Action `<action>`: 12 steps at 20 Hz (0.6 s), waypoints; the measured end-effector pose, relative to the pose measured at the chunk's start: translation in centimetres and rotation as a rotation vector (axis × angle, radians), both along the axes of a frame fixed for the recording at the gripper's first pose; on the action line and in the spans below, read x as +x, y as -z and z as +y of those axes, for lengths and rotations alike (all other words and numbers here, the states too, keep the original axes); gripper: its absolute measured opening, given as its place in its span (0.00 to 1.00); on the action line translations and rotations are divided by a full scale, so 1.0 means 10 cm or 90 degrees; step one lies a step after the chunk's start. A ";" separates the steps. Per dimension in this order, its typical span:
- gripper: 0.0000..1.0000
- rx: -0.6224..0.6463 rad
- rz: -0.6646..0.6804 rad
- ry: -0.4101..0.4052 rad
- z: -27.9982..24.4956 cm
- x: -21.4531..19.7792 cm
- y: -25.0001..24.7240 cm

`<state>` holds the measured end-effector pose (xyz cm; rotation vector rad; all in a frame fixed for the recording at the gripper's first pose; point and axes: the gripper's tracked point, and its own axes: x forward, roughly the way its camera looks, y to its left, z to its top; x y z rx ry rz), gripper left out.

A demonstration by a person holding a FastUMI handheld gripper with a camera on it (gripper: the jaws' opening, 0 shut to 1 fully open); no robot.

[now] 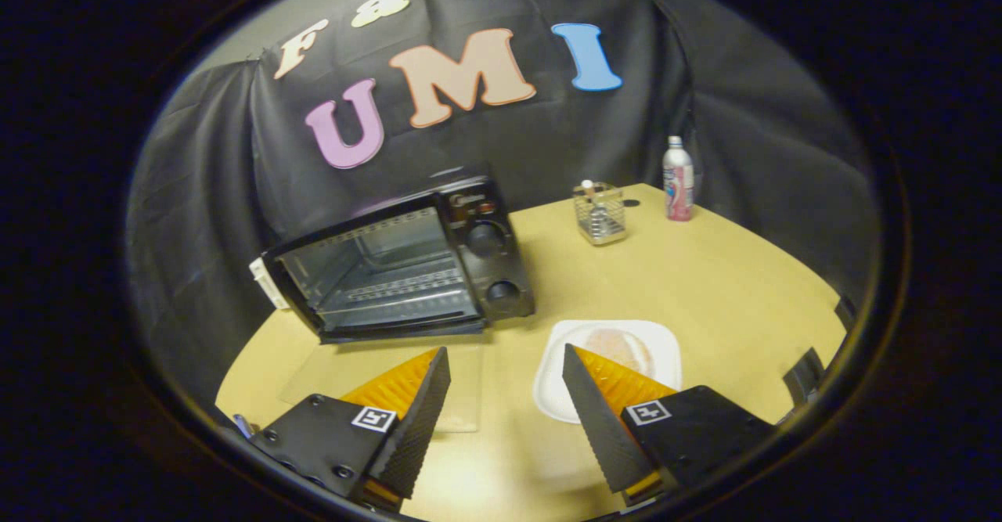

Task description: Open the toaster oven, put the food inside, and close the toaster oven door.

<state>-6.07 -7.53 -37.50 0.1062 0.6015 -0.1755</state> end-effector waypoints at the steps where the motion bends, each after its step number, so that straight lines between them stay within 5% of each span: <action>1: 0.91 -0.009 0.006 0.007 -0.12 0.00 0.03; 12: 0.91 -0.022 0.059 0.056 -0.75 0.09 0.61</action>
